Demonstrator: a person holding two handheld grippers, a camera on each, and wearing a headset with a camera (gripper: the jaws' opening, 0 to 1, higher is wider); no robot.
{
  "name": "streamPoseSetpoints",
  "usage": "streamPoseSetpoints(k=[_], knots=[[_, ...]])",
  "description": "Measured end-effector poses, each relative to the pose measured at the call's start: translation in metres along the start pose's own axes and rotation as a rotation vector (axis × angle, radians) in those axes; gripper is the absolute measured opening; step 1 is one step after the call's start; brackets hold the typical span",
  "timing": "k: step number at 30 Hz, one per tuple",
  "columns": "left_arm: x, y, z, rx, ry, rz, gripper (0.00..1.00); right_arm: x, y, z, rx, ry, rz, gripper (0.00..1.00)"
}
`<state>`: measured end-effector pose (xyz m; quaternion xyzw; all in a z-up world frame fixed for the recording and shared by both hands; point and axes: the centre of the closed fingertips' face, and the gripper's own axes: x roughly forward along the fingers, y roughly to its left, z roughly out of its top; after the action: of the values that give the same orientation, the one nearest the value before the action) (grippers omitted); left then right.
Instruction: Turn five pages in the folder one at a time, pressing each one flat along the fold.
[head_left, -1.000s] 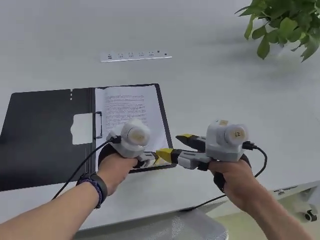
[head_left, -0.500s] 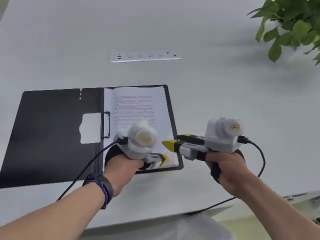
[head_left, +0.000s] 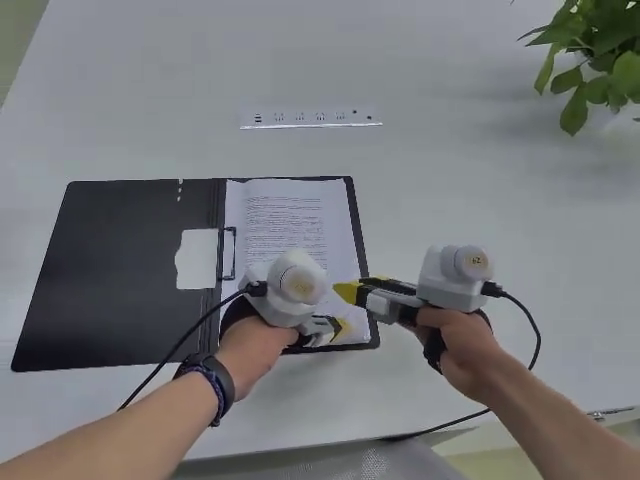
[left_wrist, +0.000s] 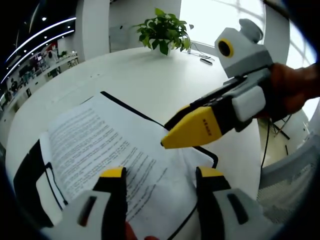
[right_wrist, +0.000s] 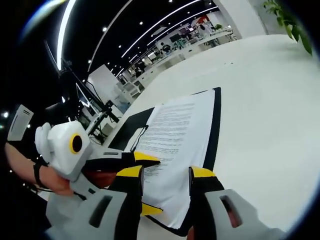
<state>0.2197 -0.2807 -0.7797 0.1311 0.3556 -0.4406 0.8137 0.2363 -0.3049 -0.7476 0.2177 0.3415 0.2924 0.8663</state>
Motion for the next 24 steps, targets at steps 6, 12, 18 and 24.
streamPoseSetpoints(k=[6,12,18,24], knots=[[0.000,-0.001,0.000,-0.002,-0.002,0.000,0.56,0.004,-0.002,-0.004,0.041,-0.001,0.002,0.33],[-0.004,-0.002,0.000,-0.041,-0.008,-0.009,0.57,0.006,0.002,-0.006,0.107,-0.011,0.036,0.29],[-0.012,-0.006,-0.005,-0.065,-0.015,-0.019,0.61,0.001,0.002,-0.011,0.141,-0.017,0.050,0.21],[-0.022,-0.007,-0.009,-0.091,-0.029,-0.017,0.64,0.000,0.007,-0.015,0.185,-0.027,0.065,0.12]])
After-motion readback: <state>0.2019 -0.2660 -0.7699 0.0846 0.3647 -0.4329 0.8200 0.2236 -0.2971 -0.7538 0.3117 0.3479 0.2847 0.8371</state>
